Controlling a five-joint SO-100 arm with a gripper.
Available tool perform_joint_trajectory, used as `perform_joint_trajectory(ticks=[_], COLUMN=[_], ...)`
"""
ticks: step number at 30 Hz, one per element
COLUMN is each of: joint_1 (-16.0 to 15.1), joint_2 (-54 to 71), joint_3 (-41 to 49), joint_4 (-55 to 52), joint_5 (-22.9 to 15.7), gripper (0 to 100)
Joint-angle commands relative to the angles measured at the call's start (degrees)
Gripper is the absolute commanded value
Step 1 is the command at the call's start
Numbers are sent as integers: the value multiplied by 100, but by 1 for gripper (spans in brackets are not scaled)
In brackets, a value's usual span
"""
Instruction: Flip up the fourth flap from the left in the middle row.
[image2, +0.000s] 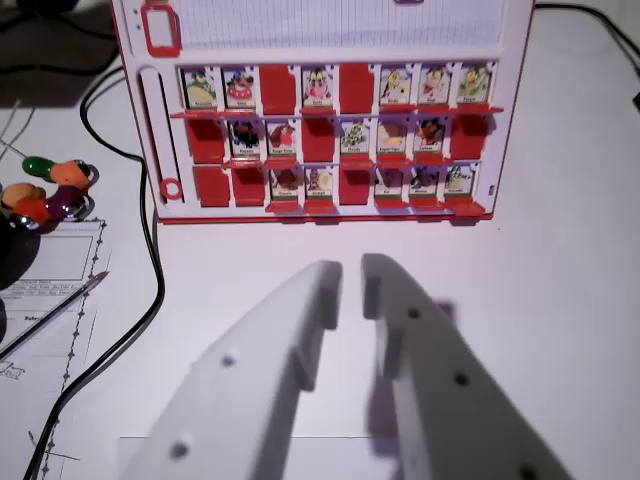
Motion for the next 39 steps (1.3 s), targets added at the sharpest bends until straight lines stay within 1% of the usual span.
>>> perform_joint_trajectory(ticks=[1, 6, 12, 28, 39], joint_1=[62, 167, 220, 220, 325], joint_2=[299, 466, 668, 826, 809], joint_3=[-35, 88, 264, 387, 369], joint_4=[-9, 44, 62, 123, 202], joint_5=[-62, -53, -18, 97, 185], gripper=[2, 2, 2, 2, 2])
